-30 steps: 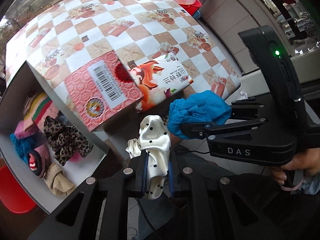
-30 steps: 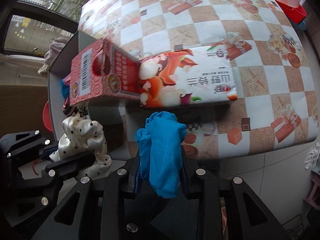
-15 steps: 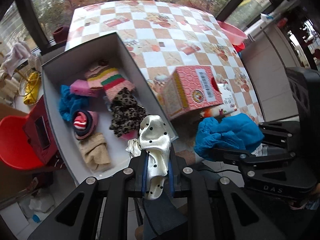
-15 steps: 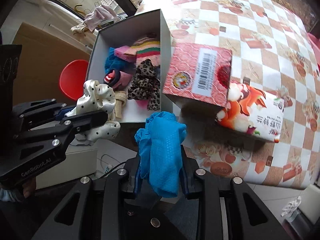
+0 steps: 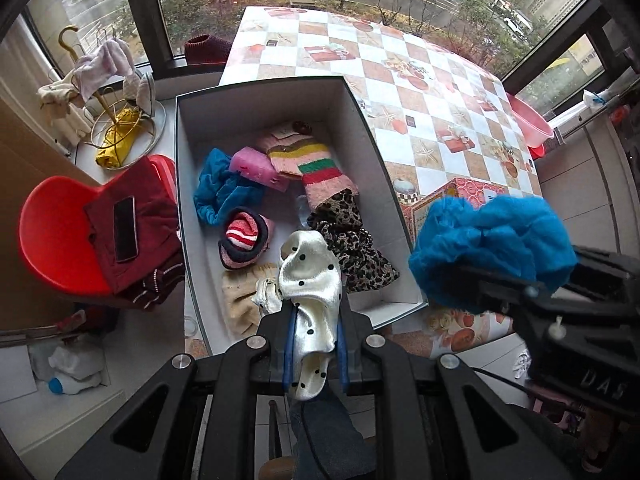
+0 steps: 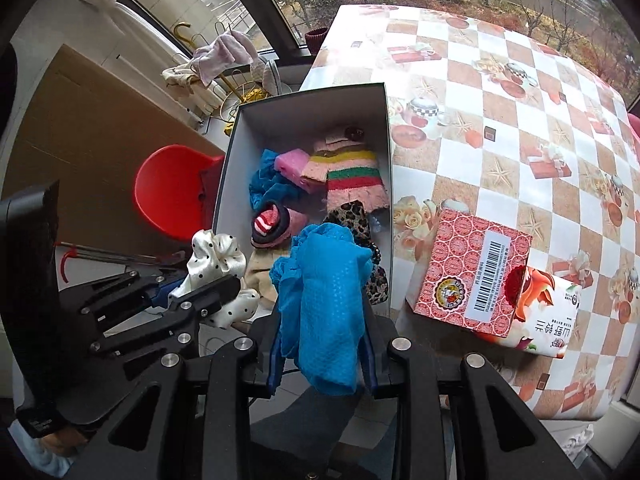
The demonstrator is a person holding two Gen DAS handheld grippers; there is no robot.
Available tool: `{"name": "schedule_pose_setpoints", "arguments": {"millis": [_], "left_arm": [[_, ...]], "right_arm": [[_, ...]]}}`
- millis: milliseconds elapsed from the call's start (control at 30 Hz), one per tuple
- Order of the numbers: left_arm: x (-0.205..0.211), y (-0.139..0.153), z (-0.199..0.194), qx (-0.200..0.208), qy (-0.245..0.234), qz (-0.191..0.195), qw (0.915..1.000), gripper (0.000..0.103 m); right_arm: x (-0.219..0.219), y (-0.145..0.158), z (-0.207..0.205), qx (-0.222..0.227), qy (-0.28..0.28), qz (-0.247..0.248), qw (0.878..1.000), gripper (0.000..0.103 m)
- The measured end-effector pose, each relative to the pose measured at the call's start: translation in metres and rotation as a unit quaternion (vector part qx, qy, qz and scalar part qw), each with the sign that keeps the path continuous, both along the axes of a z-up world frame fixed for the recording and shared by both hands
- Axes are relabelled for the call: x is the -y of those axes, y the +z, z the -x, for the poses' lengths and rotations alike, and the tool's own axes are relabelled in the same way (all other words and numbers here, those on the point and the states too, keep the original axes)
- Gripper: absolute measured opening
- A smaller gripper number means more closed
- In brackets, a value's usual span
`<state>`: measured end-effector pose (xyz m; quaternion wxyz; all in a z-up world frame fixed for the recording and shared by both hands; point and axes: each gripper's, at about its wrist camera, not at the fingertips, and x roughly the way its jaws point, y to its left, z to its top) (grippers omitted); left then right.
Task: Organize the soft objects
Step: 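Hold the scrunchie and blue cloth above the white box with both tools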
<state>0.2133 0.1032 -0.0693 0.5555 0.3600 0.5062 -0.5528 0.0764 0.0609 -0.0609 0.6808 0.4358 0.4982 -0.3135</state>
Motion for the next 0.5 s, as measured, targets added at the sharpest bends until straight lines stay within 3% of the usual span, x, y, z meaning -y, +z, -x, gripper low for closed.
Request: {"name": "schedule_pose_setpoints", "arguments": {"millis": [500], "left_arm": [[0.006,-0.008,-0.008,-0.001,0.014,-0.011,0.9998,0.018]], "right_arm": [[0.000,-0.015,-0.010,-0.015,0.017,-0.017,1.000,0.032]]}}
